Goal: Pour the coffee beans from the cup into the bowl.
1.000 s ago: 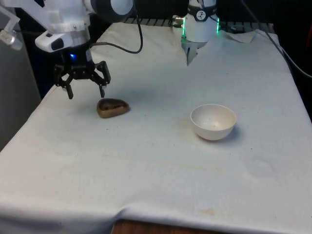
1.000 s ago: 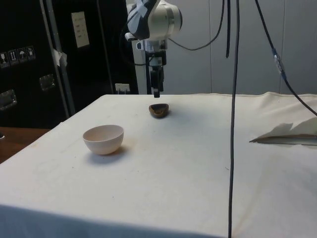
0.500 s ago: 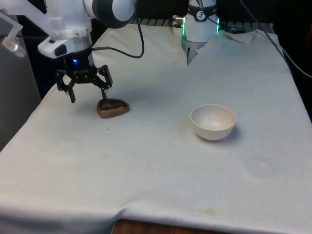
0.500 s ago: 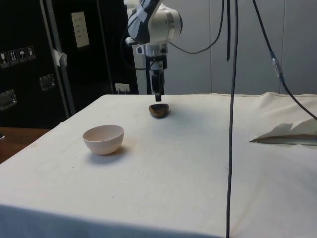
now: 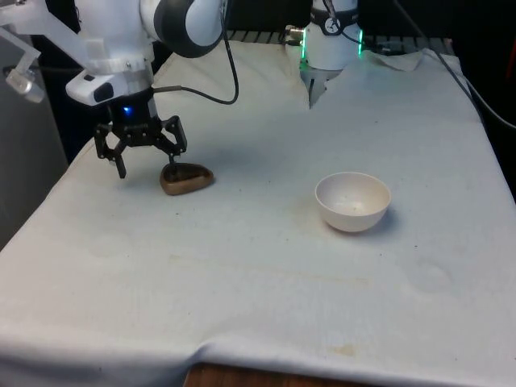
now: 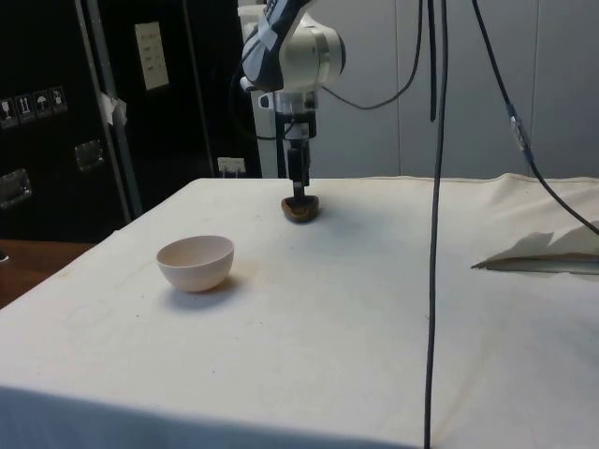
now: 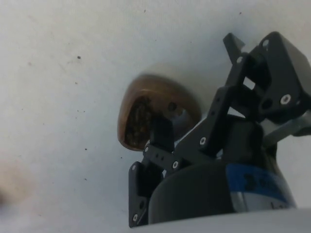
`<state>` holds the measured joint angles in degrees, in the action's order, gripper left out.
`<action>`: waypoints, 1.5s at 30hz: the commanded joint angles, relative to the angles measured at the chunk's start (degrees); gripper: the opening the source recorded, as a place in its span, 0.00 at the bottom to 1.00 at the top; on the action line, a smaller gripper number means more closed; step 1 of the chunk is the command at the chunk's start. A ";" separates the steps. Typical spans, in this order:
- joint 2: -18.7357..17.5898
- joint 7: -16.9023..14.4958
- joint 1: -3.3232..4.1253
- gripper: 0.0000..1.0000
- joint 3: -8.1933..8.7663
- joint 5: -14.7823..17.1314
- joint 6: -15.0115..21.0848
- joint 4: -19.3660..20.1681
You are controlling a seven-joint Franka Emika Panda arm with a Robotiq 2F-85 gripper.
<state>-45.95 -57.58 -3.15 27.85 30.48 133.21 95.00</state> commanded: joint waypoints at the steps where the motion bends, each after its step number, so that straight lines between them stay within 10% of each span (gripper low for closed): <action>1: -0.17 -0.69 -0.23 1.00 -0.46 0.69 0.97 -0.06; 20: -0.80 -3.90 -0.29 1.00 -0.40 2.23 1.43 -0.06; 36: -0.86 -4.53 -0.29 0.04 -0.40 2.46 1.49 -0.06; 45: -0.63 -4.18 -0.11 0.00 -0.06 2.12 0.74 -0.23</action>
<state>-46.35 -61.65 -3.15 27.96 32.43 133.67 94.88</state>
